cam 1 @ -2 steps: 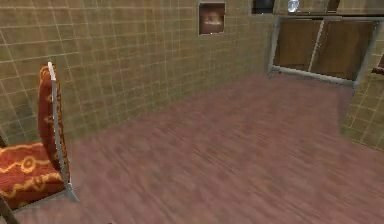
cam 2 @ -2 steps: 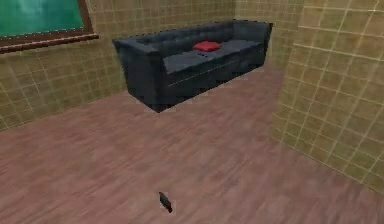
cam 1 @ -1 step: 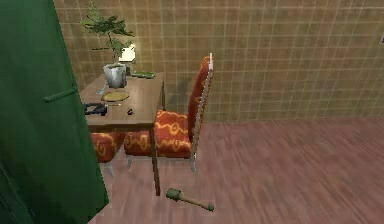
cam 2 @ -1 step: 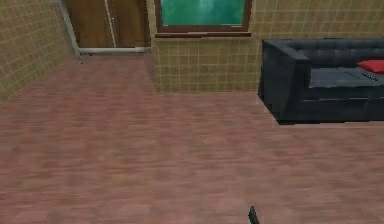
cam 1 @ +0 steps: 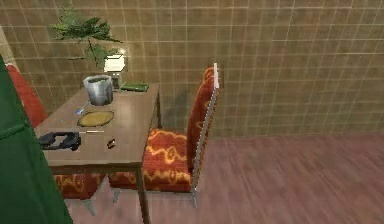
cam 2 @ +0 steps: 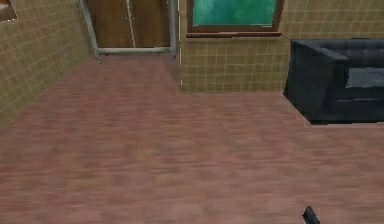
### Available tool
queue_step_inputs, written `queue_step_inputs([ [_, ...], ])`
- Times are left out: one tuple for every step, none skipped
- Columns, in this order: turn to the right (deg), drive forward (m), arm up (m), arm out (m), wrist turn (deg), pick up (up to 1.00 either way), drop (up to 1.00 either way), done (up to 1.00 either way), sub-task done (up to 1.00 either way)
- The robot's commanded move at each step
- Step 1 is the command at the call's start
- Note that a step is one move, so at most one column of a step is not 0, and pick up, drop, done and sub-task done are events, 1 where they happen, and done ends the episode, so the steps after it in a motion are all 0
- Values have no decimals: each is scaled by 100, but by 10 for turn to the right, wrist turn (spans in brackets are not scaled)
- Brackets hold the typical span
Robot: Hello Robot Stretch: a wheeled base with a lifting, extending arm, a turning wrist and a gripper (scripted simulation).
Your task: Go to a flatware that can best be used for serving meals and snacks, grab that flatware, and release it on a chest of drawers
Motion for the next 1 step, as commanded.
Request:
queue_step_inputs([
  [-390, 0, 0, 0, 0, 0, 0, 0, 0],
])
